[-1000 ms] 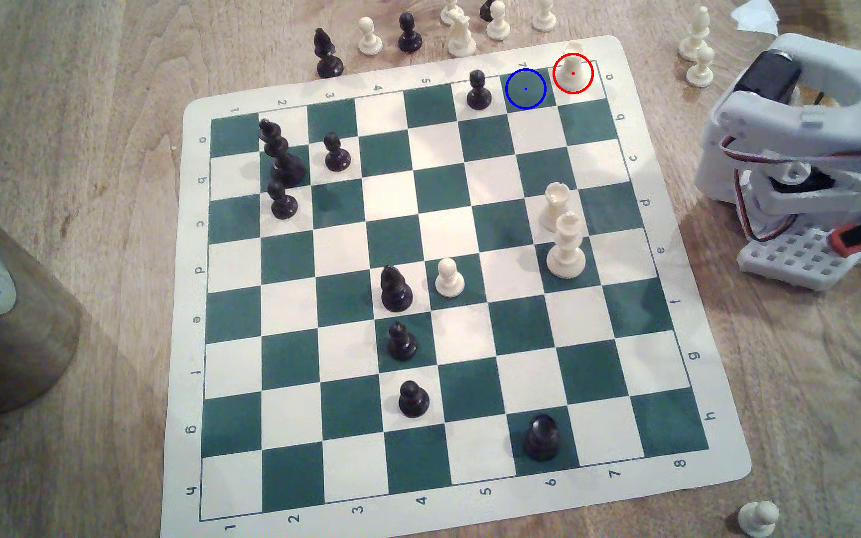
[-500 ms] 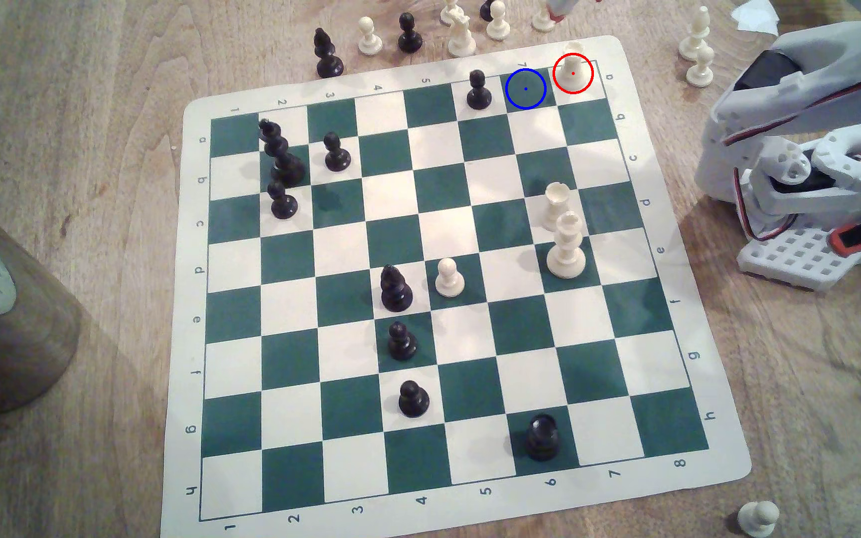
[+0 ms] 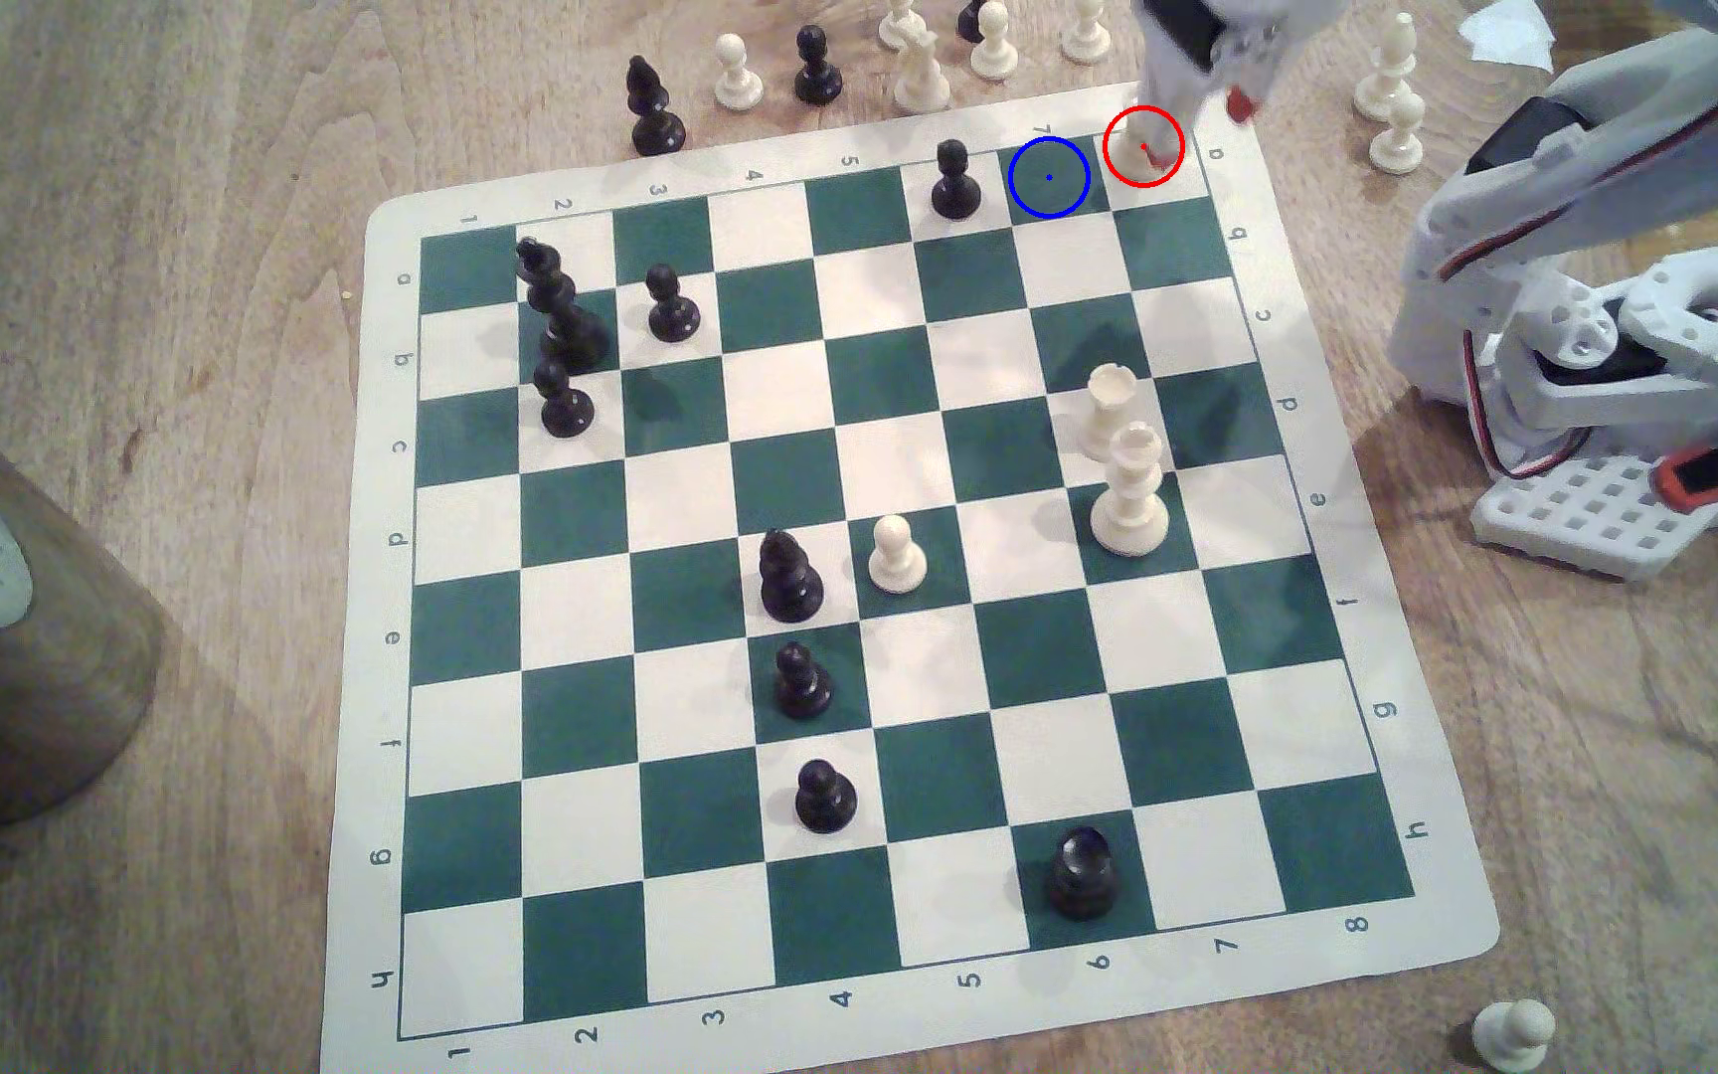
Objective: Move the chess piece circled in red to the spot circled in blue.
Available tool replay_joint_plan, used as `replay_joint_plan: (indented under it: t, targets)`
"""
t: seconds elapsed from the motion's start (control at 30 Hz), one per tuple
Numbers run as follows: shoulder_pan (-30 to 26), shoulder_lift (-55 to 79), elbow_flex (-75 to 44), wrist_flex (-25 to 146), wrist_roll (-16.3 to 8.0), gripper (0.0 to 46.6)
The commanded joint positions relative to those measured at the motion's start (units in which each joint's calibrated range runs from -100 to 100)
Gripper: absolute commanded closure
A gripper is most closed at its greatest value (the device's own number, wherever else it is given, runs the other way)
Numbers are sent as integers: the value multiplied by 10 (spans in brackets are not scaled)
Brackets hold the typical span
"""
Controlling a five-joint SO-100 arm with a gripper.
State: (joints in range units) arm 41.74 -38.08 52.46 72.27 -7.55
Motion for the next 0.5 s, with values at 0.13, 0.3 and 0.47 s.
replay_joint_plan:
  t: [0.13,0.3,0.47]
  targets:
    - [11,18,45,-79,13,315]
    - [19,26,70,-131,18,315]
    - [26,34,72,-175,23,316]
